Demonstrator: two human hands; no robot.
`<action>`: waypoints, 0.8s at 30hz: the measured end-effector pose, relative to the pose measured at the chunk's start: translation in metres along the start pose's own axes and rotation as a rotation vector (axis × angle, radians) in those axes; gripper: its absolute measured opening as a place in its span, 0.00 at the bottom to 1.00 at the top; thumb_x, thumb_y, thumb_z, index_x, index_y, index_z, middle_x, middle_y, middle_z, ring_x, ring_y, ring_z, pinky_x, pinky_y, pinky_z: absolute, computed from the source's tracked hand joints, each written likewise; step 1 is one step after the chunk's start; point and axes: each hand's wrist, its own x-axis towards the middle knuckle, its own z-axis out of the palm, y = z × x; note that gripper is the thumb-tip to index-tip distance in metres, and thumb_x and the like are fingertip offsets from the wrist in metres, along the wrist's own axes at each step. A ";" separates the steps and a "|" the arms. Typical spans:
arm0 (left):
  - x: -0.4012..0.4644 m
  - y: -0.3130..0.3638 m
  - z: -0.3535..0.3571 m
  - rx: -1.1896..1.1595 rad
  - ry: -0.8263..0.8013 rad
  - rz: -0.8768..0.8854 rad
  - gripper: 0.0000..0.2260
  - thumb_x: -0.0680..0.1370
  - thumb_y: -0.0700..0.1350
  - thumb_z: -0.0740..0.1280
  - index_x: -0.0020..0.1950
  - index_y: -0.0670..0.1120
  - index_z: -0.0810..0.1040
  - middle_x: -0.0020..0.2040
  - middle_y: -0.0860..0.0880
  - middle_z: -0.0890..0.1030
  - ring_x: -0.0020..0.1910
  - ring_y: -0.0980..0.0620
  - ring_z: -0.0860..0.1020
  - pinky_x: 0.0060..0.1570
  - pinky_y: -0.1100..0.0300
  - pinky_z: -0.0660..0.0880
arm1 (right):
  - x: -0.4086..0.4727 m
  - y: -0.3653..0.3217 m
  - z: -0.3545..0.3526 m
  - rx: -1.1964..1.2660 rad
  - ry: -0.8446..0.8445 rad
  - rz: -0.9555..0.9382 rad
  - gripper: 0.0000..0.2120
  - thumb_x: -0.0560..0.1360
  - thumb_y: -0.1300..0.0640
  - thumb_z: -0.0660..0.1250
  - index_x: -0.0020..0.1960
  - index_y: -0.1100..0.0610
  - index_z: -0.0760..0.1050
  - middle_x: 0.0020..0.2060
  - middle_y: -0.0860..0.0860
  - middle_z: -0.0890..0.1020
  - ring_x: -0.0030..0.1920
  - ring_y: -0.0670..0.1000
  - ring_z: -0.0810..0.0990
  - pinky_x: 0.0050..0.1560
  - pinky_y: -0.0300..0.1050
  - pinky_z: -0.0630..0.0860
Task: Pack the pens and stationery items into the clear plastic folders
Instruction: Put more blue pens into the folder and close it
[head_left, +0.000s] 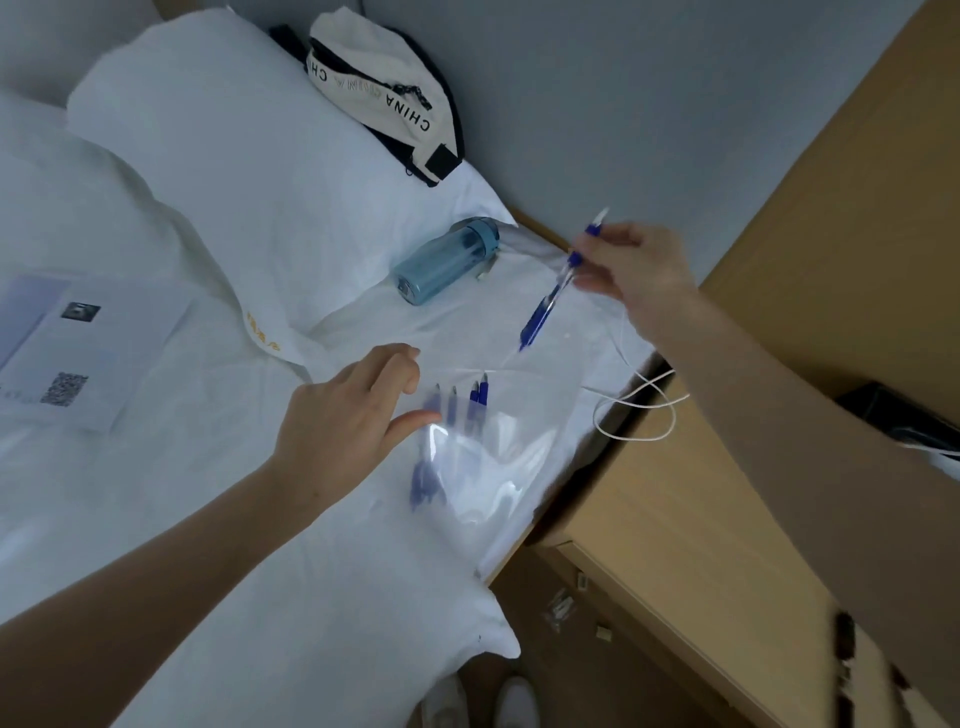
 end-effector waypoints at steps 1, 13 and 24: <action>-0.002 0.005 -0.002 -0.002 0.002 0.008 0.18 0.74 0.61 0.59 0.47 0.46 0.65 0.42 0.50 0.81 0.25 0.54 0.75 0.29 0.73 0.44 | -0.008 0.005 0.002 -0.087 -0.062 0.064 0.07 0.73 0.66 0.70 0.41 0.58 0.73 0.28 0.51 0.81 0.27 0.45 0.80 0.34 0.39 0.81; -0.025 0.050 -0.008 -0.051 0.038 0.162 0.16 0.75 0.58 0.62 0.45 0.46 0.64 0.48 0.48 0.83 0.28 0.54 0.78 0.29 0.73 0.47 | -0.048 0.093 0.002 -0.767 -0.253 0.522 0.12 0.72 0.65 0.72 0.33 0.63 0.72 0.20 0.54 0.79 0.35 0.53 0.82 0.54 0.45 0.79; -0.038 0.072 -0.005 -0.033 0.057 0.221 0.16 0.75 0.58 0.63 0.45 0.46 0.64 0.49 0.49 0.84 0.29 0.54 0.79 0.27 0.68 0.57 | -0.054 0.127 -0.024 -0.850 -0.273 0.745 0.08 0.76 0.66 0.67 0.38 0.67 0.73 0.26 0.57 0.81 0.28 0.51 0.80 0.45 0.41 0.80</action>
